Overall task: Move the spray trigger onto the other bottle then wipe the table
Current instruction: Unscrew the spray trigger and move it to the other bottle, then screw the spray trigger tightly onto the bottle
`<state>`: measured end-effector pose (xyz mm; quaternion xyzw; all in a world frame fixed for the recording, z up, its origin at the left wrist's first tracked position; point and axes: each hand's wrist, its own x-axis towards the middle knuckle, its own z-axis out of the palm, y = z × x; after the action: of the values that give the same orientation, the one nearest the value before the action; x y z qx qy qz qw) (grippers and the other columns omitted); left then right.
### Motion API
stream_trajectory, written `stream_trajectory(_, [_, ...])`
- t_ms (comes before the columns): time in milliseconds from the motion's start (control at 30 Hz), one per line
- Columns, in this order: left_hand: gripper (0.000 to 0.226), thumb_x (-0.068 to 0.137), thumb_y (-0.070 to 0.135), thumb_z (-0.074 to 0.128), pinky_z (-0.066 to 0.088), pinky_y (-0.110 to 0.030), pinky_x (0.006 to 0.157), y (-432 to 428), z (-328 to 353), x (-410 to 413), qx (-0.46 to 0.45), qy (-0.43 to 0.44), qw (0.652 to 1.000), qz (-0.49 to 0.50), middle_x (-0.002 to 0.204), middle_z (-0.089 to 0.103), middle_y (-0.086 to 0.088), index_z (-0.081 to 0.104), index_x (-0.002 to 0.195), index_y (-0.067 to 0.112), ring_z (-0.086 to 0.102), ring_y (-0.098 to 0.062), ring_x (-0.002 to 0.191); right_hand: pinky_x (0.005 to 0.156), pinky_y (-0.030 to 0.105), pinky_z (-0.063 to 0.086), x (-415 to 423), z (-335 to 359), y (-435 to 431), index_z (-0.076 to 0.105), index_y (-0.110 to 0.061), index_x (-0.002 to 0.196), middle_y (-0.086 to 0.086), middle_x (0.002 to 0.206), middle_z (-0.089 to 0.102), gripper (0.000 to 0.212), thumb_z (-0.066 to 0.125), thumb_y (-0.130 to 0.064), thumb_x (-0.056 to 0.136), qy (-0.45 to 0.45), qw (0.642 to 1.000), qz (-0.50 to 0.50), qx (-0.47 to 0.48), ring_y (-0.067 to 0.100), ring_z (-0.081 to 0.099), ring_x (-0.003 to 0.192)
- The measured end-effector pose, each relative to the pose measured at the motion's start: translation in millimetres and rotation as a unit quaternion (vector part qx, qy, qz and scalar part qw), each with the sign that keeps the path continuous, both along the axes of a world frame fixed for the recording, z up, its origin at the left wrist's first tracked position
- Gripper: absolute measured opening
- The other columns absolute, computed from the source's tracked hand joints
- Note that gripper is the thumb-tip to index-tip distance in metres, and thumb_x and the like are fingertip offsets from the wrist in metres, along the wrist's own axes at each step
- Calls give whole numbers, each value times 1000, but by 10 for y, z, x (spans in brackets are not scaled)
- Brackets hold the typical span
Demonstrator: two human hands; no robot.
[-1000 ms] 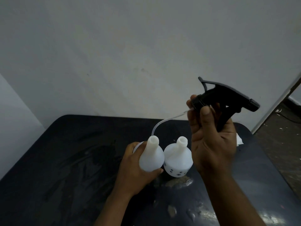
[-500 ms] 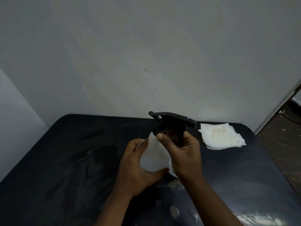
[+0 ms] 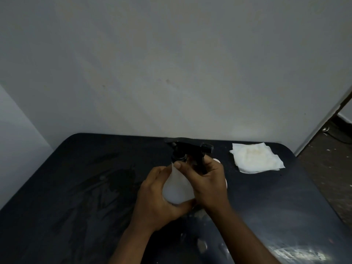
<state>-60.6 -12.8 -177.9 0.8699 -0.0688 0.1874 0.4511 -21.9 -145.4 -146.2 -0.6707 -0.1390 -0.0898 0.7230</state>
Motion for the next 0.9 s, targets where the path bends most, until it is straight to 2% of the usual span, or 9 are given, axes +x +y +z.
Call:
stream_trajectory(100, [66, 55, 71, 75, 52, -19, 75, 17, 45, -19, -11, -13, 1000, -15, 110, 57, 14, 52, 112, 45, 59, -4, 99, 73, 26, 57, -1, 53, -5, 76, -14, 87, 9, 85, 76, 23, 78, -32, 72, 13, 999, 39, -3, 18, 73, 81])
stream_trajectory(200, [69, 55, 67, 77, 54, -28, 75, 29, 73, -28, -16, -22, 999, -21, 108, 60, 9, 56, 111, 33, 61, -8, 98, 77, 19, 53, -6, 101, -19, 78, -35, 86, -7, 88, 78, 11, 74, -32, 77, 22, 996, 85, -10, 7, 73, 88])
stream_trajectory(333, [67, 53, 59, 83, 54, -31, 74, 2, 95, -45, -6, -21, 999, -25, 105, 60, 8, 57, 106, 28, 61, -9, 96, 93, 35, 55, 1, 151, -114, 76, -24, 99, 7, 103, 78, 18, 67, -19, 85, 36, 990, 135, 6, 21, 72, 102])
stream_trajectory(400, [66, 52, 58, 84, 54, -30, 74, -8, 102, -51, 1, -23, 999, -24, 105, 60, 8, 55, 105, 32, 61, -8, 97, 100, 45, 52, 4, 169, -149, 73, -9, 109, 15, 110, 75, 25, 62, -16, 87, 49, 986, 160, 14, 27, 70, 109])
stream_trajectory(467, [65, 51, 56, 84, 54, -29, 73, -10, 110, -54, 3, -27, 999, -20, 104, 60, 9, 54, 105, 36, 61, -7, 96, 102, 46, 50, 16, 159, -164, 71, -2, 112, 18, 111, 74, 28, 58, -15, 90, 63, 982, 178, 20, 28, 69, 111])
stream_trajectory(567, [63, 50, 56, 83, 52, -23, 72, -4, 133, -53, 9, -32, 999, -11, 103, 58, 14, 53, 103, 41, 60, -4, 94, 94, 28, 52, 17, 139, -117, 76, -21, 107, 6, 108, 77, 26, 55, -16, 92, 67, 983, 165, 40, 17, 70, 109])
stream_trajectory(600, [62, 50, 56, 83, 51, -21, 71, -2, 141, -54, 11, -33, 999, -8, 102, 58, 16, 53, 103, 42, 59, -3, 93, 94, 28, 52, 11, 128, -86, 75, -27, 107, 4, 109, 77, 26, 55, -18, 93, 64, 984, 155, 53, 17, 69, 110])
stream_trajectory(700, [64, 50, 61, 81, 51, -18, 70, 1, 176, -47, 26, -36, 999, 1, 102, 58, 14, 54, 105, 42, 59, 0, 91, 103, 49, 47, -2, 105, -30, 67, -32, 119, 16, 120, 70, 28, 61, -24, 92, 42, 985, 131, 101, 31, 65, 118])
stream_trajectory(900, [68, 49, 63, 79, 52, -22, 72, -44, 209, -39, 24, -33, 999, 8, 102, 57, 12, 56, 108, 36, 59, 0, 91, 105, 59, 44, 26, 95, -43, 72, -25, 113, 16, 117, 72, 26, 60, -29, 91, 66, 990, 80, 99, 33, 65, 117])
